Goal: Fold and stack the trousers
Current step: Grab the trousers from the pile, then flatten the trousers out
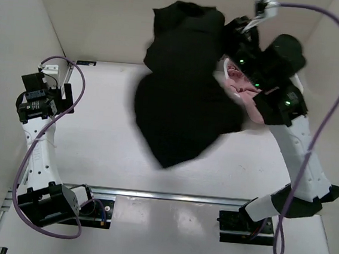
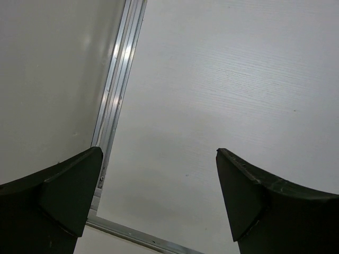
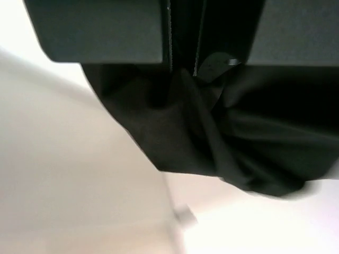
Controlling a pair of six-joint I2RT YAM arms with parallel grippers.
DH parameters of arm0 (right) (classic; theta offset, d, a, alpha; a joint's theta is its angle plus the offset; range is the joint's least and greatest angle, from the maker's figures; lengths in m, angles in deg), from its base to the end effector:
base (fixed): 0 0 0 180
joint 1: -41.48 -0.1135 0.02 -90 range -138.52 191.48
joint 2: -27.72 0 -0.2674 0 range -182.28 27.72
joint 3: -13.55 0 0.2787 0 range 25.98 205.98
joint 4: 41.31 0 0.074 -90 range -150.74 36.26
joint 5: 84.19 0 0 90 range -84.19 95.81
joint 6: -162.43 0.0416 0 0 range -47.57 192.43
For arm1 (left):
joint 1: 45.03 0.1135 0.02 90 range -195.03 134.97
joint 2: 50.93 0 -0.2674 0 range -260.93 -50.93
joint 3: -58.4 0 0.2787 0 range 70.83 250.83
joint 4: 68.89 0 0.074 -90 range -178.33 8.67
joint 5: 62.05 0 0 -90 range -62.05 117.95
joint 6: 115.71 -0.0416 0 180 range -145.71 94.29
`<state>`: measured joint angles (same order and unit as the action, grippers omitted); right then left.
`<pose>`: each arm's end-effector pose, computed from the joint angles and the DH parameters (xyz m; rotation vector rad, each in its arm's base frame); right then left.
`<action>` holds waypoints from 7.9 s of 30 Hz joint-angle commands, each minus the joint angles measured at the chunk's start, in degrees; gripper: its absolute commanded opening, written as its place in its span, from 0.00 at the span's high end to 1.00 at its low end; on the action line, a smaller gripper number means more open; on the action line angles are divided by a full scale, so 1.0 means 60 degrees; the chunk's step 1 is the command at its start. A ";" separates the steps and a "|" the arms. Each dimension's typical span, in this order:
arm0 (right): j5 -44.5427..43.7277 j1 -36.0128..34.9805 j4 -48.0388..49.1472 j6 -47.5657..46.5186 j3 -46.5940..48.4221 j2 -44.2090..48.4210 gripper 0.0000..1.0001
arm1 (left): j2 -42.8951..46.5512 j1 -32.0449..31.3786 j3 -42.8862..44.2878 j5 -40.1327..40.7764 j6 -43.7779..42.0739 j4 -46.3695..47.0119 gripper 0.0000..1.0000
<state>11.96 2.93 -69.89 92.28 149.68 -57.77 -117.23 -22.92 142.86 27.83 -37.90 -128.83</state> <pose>0.2183 0.1796 0.6389 -0.2987 1.2064 0.9552 0.2442 0.0991 0.3682 -0.1994 2.3106 0.3037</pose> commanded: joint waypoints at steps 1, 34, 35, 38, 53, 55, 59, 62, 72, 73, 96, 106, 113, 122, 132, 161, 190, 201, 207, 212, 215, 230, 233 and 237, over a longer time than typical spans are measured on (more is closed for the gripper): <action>-0.0587 0.0827 -0.0576 0.1638 -0.2403 -0.0663 1.00 | 0.0561 -0.0023 0.0358 0.0196 -0.0064 0.0125 0.00; 0.0423 0.1273 -0.3711 -0.1433 -0.7281 -0.0621 0.07 | 0.0386 -0.0125 -0.0490 -0.0932 -0.1031 -0.0139 0.00; 0.0425 0.0992 -0.3711 -0.1536 -0.8113 -0.0503 0.07 | 0.0386 -0.0125 -0.0622 -0.0932 -0.1031 -0.0139 0.00; 0.0249 0.0418 -0.3420 -0.1420 -0.8910 -0.0604 0.06 | 0.0386 -0.0125 -0.0623 -0.0932 -0.1031 -0.0227 0.00; -0.1084 0.0301 -0.1602 -0.0351 -0.9045 -0.2142 0.40 | 0.0561 -0.0125 -0.0711 -0.0844 -0.1031 -0.0403 0.00; -0.1084 0.0301 -0.1718 -0.0438 -0.8855 -0.2260 0.58 | 0.0562 -0.0125 -0.0814 -0.0844 -0.1118 -0.0403 0.00; -0.1084 0.0200 -0.2361 -0.0540 -0.8095 -0.2392 0.99 | 0.0562 -0.0125 -0.0814 -0.0756 -0.1119 -0.0403 0.00; -0.1741 -0.0240 -0.3488 -0.0921 -0.6734 -0.2260 1.00 | 0.0649 -0.0125 -0.0814 -0.0756 -0.1206 -0.0403 0.00; 0.2243 -0.0929 -0.5169 -0.0456 -0.1330 -0.2362 1.00 | 0.0650 -0.0125 -0.0800 -0.0756 -0.1309 -0.0403 0.00; 0.2836 -0.0929 -0.4523 -0.0105 -0.0600 -0.2362 1.00 | 0.0650 -0.0125 -0.0712 -0.0756 -0.1410 -0.0403 0.00; -0.6513 -0.0189 -0.0605 0.2483 -0.1288 0.0518 1.00 | -0.1440 -0.1684 0.1782 -0.3810 -0.4076 -0.2612 0.00; -0.7720 0.0814 -0.3988 0.5082 -0.7852 0.3744 1.00 | -0.2424 -0.8527 -0.1439 0.0517 -0.3111 -0.1048 0.00; -0.8129 0.0814 -0.4868 0.6357 -0.9351 0.4799 1.00 | -0.4150 -0.9969 -0.3200 0.2026 -0.2686 0.1747 0.00; -0.8525 0.0814 -0.6303 0.6958 -0.9541 0.5663 1.00 | -0.5253 -0.9633 -0.1619 0.2498 -0.1529 0.3919 0.00; -0.9415 0.0814 -0.6903 0.7369 -0.9559 0.6076 1.00 | -0.6249 -0.9617 -0.1166 -0.0184 -0.1748 0.3685 0.86; -0.7203 0.3093 -0.7143 0.4192 -0.4256 -0.0043 0.82 | -0.4220 -0.4655 0.2635 0.1589 -0.4023 0.1210 0.85; -0.3252 0.4989 -0.0882 0.3940 -1.1023 -0.1494 0.26 | -0.4093 0.2497 -0.1766 0.0430 -0.1822 0.1061 0.00; -0.3120 0.5076 -0.0972 0.4644 -1.1284 -0.2115 0.94 | -0.5986 0.2497 -0.2088 -0.0535 -0.2289 0.1824 0.54; -0.3472 0.5954 -0.2519 0.4879 -1.1462 0.0514 1.00 | -0.4860 0.3140 -0.1562 -0.0040 -0.3372 0.1649 0.86; -0.3706 0.7459 -0.4280 0.4061 -1.0335 0.2996 1.00 | -0.3760 0.3785 -0.0201 0.0341 -0.4923 0.0903 0.86; -0.3429 0.8077 -0.4925 0.3505 -0.9807 0.3716 1.00 | -0.3467 0.3786 0.0299 0.0445 -0.5423 0.0565 0.86; -0.2462 0.8607 -0.5056 0.3180 -0.8754 0.2577 1.00 | -0.4533 0.2498 0.2321 0.0445 -0.5440 -0.0752 0.86; -0.2109 0.8607 -0.5059 0.3180 -0.9478 0.2719 1.00 | -0.4623 0.2088 0.1621 0.0300 -0.5046 -0.1135 0.74; -0.2197 0.8607 -0.4752 0.3180 -1.0595 0.3305 1.00 | -0.4755 0.1648 0.0389 -0.0448 -0.4124 -0.1135 0.55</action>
<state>-2.51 54.49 -98.61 112.26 89.22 -40.48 -144.86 -11.84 148.96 28.68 -67.07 -132.29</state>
